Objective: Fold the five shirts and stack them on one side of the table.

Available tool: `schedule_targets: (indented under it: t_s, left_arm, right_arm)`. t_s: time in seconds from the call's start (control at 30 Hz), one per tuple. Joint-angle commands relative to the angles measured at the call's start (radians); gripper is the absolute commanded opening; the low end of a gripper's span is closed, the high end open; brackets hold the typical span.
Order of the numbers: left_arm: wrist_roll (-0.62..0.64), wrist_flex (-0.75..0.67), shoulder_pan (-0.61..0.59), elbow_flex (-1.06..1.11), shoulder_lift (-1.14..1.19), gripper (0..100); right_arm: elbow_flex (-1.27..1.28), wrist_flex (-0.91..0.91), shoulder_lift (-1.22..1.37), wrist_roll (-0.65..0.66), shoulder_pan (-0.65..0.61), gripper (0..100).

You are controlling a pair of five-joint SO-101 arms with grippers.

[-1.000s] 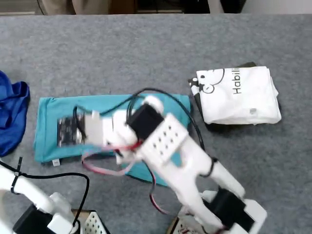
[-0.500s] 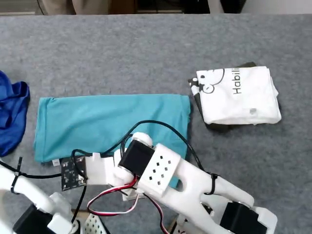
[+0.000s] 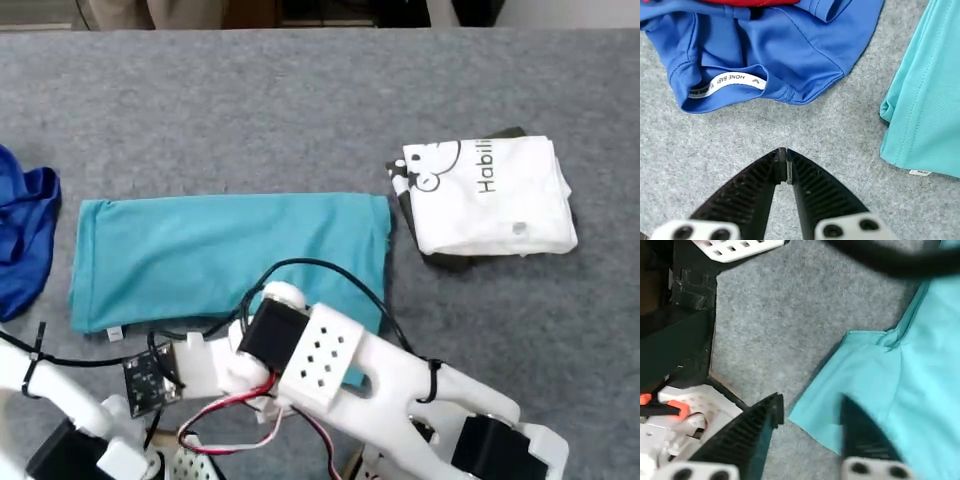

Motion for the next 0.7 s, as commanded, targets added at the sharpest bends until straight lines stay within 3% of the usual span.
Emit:
schedule_targets:
  t_s: [0.0, 0.07, 0.13, 0.17, 0.27, 0.3, 0.53, 0.6, 0.67]
  left_arm:
    - [0.009, 0.006, 0.012, -0.041, -0.024, 2]
    - [0.009, 0.006, 0.014, -0.041, -0.024, 2]
    - [0.009, 0.006, 0.014, -0.041, -0.024, 2]
    - [0.009, 0.006, 0.014, -0.041, -0.024, 2]
    - [0.009, 0.006, 0.014, -0.041, -0.024, 2]
    - [0.009, 0.006, 0.014, -0.041, -0.024, 2]
    - [0.009, 0.006, 0.014, -0.041, -0.024, 2]
    - [0.009, 0.006, 0.014, -0.041, -0.024, 2]
    - [0.009, 0.006, 0.014, -0.041, -0.024, 2]
  right_arm:
    - [0.001, 0.021, -0.021, -0.023, 0.035, 55.4]
    - [0.004, 0.023, -0.019, -0.023, 0.035, 60.9]
    - [0.005, 0.023, -0.019, -0.018, 0.033, 55.7]
    - [0.012, 0.023, -0.022, 0.003, 0.033, 48.5]
    - [0.033, 0.018, -0.021, 0.020, 0.036, 7.6]
    - [0.030, 0.017, -0.019, 0.009, 0.038, 0.0]
    - [0.030, 0.021, -0.022, -0.002, 0.062, 59.2]
    - [0.031, 0.021, -0.019, -0.002, 0.061, 60.6]
    - [0.031, 0.021, -0.019, 0.005, 0.061, 54.5]
